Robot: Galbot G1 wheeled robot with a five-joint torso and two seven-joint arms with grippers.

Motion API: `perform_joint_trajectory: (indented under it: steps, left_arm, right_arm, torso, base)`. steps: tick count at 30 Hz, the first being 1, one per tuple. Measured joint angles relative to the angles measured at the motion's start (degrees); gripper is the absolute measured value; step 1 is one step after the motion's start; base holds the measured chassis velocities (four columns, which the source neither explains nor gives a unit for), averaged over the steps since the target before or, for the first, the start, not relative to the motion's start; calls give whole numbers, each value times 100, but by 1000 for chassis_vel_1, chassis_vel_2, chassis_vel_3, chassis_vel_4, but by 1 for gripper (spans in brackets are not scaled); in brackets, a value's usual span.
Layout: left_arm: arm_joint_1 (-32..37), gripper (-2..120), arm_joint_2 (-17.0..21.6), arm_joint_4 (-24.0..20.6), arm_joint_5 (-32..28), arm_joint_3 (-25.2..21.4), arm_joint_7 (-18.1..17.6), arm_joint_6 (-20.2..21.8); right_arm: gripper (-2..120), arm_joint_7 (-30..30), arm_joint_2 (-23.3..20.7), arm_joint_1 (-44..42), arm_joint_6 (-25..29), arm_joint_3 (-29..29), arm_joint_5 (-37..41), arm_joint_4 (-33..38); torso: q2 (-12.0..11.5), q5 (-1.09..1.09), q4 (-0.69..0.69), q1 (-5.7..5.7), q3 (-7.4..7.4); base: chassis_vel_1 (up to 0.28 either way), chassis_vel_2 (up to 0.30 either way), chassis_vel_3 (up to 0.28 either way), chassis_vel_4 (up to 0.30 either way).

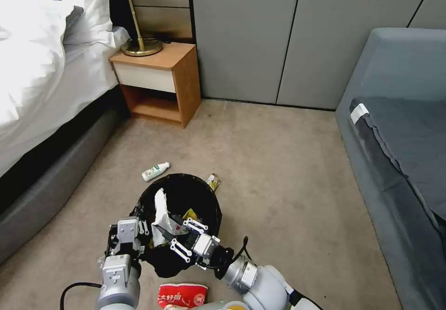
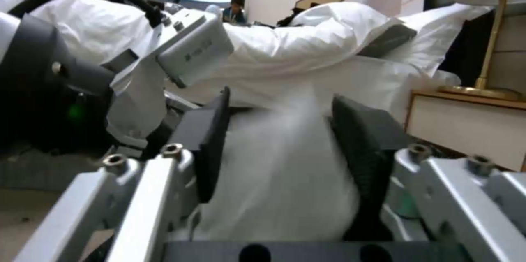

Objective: Pick up the trash bin, then pick up the garbage from the floor and place it into the trash bin.

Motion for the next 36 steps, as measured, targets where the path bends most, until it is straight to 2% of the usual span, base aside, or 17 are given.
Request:
perform_joint_trajectory:
  steps: [2, 3, 4, 7, 8, 12, 15, 24, 30, 32, 36]
  left_arm:
    - [1, 4, 2, 0, -1, -1, 0, 0]
    - [3, 4, 8, 0, -5, -4, 1, 1]
    - [3, 4, 8, 0, -5, -4, 1, 1]
    - [4, 4, 12, 0, -6, -6, 1, 3]
    - [4, 4, 12, 0, -6, -6, 1, 3]
    - [13, 4, 14, -4, -6, -3, 1, 6]
    - [15, 4, 15, -14, -5, -3, 1, 7]
    - [41, 4, 28, -59, -7, -10, 2, 10]
    - [67, 4, 32, -67, -6, -29, 4, 4]
    - [68, 4, 33, -66, -4, -45, 4, 1]
    - [66, 4, 32, -62, -3, -59, 3, -2]
  right_arm:
    - [52, 0, -3, 0, -3, 3, 10, 11]
    - [60, 0, -21, 4, -19, 23, 34, 38]
    - [60, 0, -21, 4, -19, 23, 34, 38]
    - [74, 3, -43, 42, -45, 68, 66, 65]
    - [74, 3, -43, 42, -45, 68, 66, 65]
    - [93, 8, -77, 101, -94, 123, 123, 131]
    - [99, 8, -97, 109, -114, 134, 132, 160]
    - [100, 17, -214, 115, -207, 261, 148, 283]
    - [100, 322, -340, -55, -364, 752, 257, 1025]
    - [100, 561, -350, -212, -556, 1141, 318, 1546]
    - [100, 779, -341, -411, -691, 1530, 325, 1918]
  torso:
    - [0, 0, 0, 0, 0]
    - [0, -1, 0, 0, 0]
    - [0, -1, 0, 0, 0]
    - [0, -3, 0, 0, 0]
    - [0, -3, 0, 0, 0]
    - [0, -5, 1, 0, 0]
    - [0, -6, 1, 0, 0]
    - [0, -5, 2, 0, 0]
    - [0, -7, 3, 0, 0]
    - [0, -6, 3, 0, 0]
    - [0, -5, 3, 0, 0]
  base:
    - [0, 0, 0, 0]
    - [0, 0, 0, 0]
    - [0, 0, 0, 0]
    - [0, 0, 0, 0]
    - [0, 0, 0, 0]
    - [0, 0, 0, 0]
    - [0, 0, 0, 0]
    - [0, 0, 0, 0]
    - [0, 0, 0, 0]
    - [0, 0, 0, 0]
    - [0, 0, 0, 0]
